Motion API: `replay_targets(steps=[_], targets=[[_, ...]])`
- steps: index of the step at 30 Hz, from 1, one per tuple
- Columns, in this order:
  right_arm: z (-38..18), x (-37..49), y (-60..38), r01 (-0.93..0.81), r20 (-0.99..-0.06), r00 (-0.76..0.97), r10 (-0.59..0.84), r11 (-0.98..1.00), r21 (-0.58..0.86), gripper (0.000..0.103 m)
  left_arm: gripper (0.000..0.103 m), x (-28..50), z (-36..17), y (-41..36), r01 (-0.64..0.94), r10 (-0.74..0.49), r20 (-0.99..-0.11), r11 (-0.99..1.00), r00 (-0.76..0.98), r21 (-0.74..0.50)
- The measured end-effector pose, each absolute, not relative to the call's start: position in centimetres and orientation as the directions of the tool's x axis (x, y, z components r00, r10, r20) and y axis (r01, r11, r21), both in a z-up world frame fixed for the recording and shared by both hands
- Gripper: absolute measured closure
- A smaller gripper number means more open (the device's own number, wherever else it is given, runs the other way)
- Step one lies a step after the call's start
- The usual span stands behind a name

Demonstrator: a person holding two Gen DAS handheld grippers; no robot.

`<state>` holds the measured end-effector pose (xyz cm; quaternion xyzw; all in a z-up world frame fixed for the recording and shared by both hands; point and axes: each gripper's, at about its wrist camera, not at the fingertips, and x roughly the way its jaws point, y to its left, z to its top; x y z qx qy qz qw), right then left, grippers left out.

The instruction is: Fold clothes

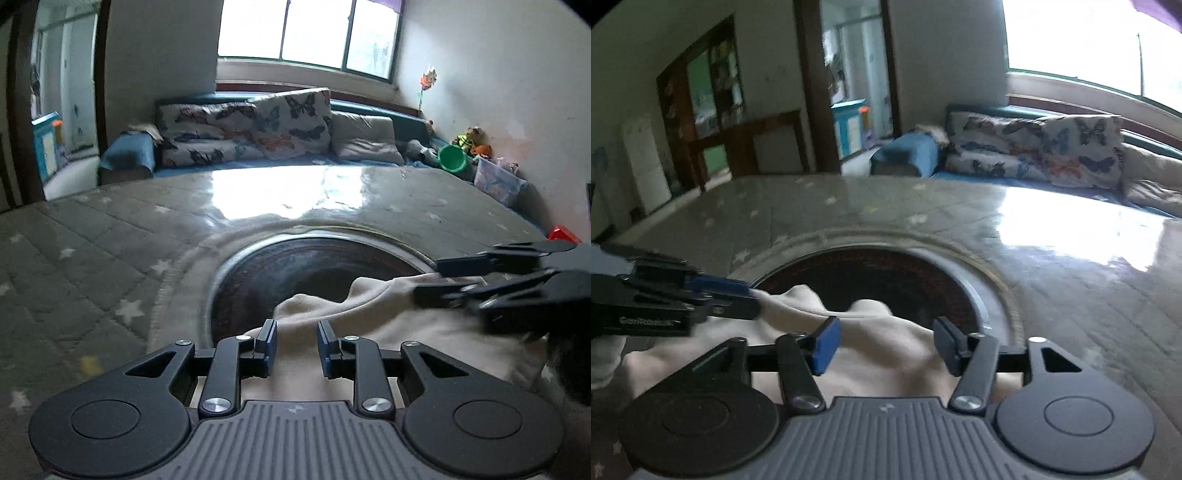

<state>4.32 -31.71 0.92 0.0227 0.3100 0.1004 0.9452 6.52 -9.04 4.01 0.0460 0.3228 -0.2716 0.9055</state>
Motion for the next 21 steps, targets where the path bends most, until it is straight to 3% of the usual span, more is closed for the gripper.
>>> replay_targets(steps=[4,6,12,21], targets=[[0.8,1.2,-34.2,-0.113,-0.571,0.806,0.157,0.987,0.112,0.031,0.071,4.2,4.7,-7.4,0.490,-0.432,-0.584,0.869,0.688,-0.065],[0.3,0.1,-35.4,-0.075,-0.577,0.805,0.140,0.988,0.135,0.030,0.048,3.0,4.8,-6.7,0.456,-0.396,-0.570,0.889,0.720,-0.041],[-1.4,-1.0,-37.3,-0.012,-0.589,0.796,0.139,0.977,0.214,0.030,0.046,1.4,4.1,-5.5,0.378,-0.350,-0.586,0.923,0.731,-0.079],[-2.0,-0.5,-36.3,-0.026,-0.580,0.800,0.154,0.974,0.224,0.030,0.041,1.6,3.1,-4.2,0.296,-0.333,-0.631,0.940,0.701,-0.167]])
